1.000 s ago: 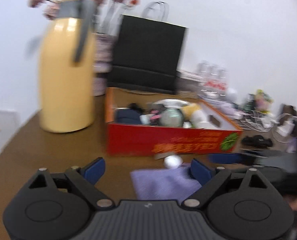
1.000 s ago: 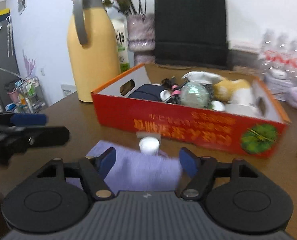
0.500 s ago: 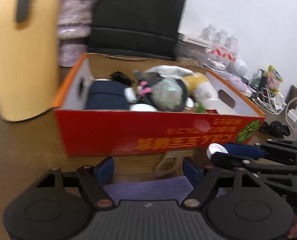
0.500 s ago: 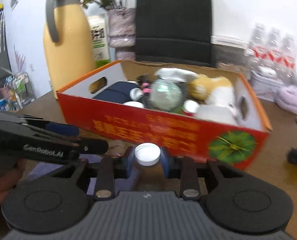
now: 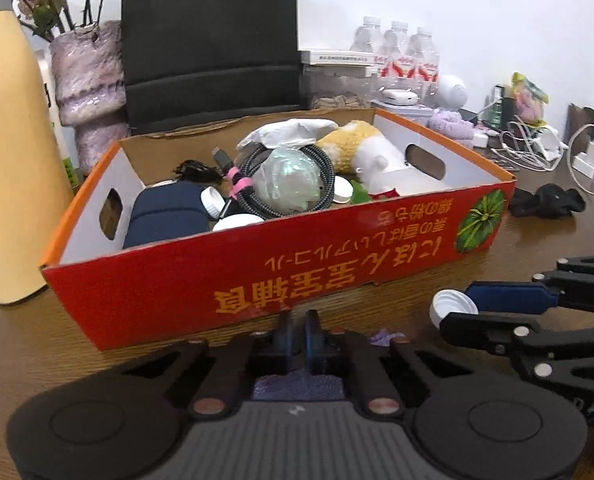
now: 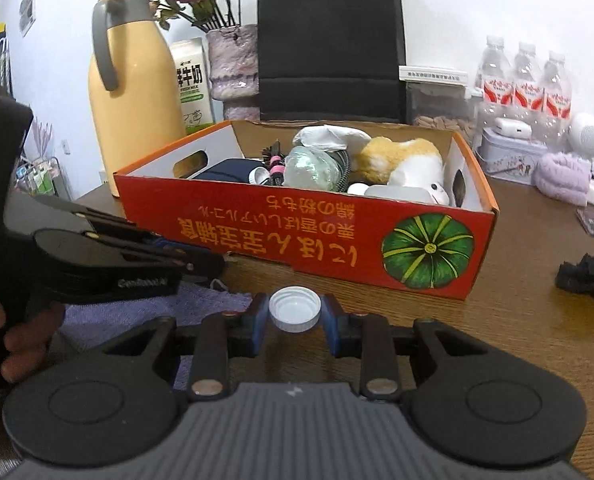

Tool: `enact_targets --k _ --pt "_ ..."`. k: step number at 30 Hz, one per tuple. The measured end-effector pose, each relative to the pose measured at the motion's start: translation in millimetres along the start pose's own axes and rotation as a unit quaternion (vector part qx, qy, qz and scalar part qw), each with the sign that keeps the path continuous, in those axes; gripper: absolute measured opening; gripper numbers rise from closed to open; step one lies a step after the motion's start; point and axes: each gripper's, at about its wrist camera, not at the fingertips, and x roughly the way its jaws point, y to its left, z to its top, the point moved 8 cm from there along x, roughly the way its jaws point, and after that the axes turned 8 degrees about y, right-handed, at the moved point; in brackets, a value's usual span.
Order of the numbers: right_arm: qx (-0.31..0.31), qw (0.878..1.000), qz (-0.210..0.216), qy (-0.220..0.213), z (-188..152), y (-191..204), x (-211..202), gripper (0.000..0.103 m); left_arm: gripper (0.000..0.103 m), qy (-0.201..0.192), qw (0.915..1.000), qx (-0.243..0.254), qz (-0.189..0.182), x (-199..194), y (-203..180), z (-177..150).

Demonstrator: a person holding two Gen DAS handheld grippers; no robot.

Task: Organize objects
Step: 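Grasp a white cap near the cloth with the right tool and lift it, then carry the white cap into the box with the right tool and release it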

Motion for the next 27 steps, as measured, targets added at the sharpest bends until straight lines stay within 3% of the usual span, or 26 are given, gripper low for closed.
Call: enact_targets --k 4,8,11,13,15,19,22,27 --pt "0.001 1.0 0.001 -0.004 0 1 -2 0.029 0.001 -0.027 0.9994 -0.017 0.01 -28 8 4" --pt "0.002 1.0 -0.002 -0.019 1 0 -7 0.029 0.001 -0.068 0.9948 -0.073 -0.021 -88 17 0" --pt "0.0 0.999 -0.016 -0.042 -1 3 -20 0.029 0.001 -0.092 0.9915 -0.09 -0.019 -128 17 -14" --pt "0.007 0.998 -0.024 -0.055 -6 12 -40 0.029 0.001 -0.095 0.9898 -0.103 -0.027 -150 16 -26" --pt "0.022 0.997 -0.006 -0.072 -15 27 -68 0.029 0.001 -0.096 0.9888 -0.108 -0.037 -170 12 -38" --pt "0.047 0.995 0.023 -0.089 -43 57 -125 0.029 0.001 -0.097 0.9797 -0.143 -0.102 -204 14 -60" --pt "0.046 0.996 0.029 -0.076 -61 70 -149 0.029 0.001 -0.111 0.9752 -0.153 -0.115 -225 20 -63" --pt "0.053 0.996 0.004 -0.077 -70 66 -168 0.029 0.001 -0.126 0.9733 -0.152 -0.117 -240 19 -62"
